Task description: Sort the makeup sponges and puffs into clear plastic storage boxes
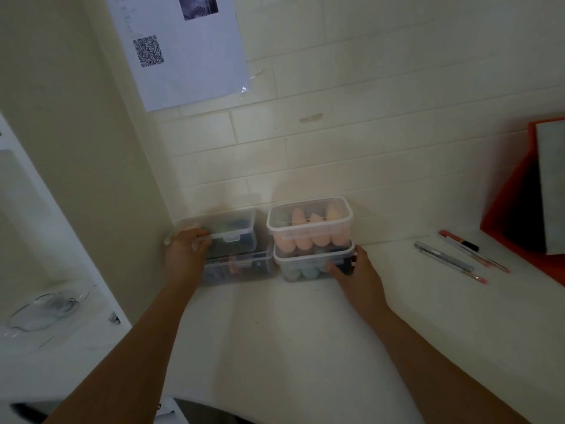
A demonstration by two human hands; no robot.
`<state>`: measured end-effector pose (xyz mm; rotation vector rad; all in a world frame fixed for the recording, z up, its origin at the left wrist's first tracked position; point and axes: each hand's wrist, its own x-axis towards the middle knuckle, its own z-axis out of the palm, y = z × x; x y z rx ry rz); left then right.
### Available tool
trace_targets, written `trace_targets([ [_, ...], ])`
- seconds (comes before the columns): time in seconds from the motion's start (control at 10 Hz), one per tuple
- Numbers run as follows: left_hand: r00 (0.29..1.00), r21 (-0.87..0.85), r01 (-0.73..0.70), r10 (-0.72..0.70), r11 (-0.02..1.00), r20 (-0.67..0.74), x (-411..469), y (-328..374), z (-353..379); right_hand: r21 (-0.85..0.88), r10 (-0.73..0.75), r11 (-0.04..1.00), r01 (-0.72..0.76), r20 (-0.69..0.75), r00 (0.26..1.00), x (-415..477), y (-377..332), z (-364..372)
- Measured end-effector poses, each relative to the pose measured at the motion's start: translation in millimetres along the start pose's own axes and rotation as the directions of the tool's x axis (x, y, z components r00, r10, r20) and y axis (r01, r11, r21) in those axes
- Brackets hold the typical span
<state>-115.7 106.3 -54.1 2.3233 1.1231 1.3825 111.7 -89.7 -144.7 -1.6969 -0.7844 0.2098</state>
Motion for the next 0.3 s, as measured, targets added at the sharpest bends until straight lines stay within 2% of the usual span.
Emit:
trace_targets([
  [0.1,0.997,0.079,0.03,-0.036,0.996,0.073,0,8,0,-0.052,0.017,0.999,-0.014,0.059,0.998,-6,-2,-4],
  [0.2,0.982,0.061,0.086,-0.095,0.994,0.165,-5,16,4,-0.089,0.02,0.996,-0.009,0.121,0.992,-19,-7,-10],
  [0.3,0.968,0.052,0.095,-0.105,0.994,0.229,-5,26,9,-0.172,-0.034,0.983,0.061,0.159,0.987,-23,-7,-17],
])
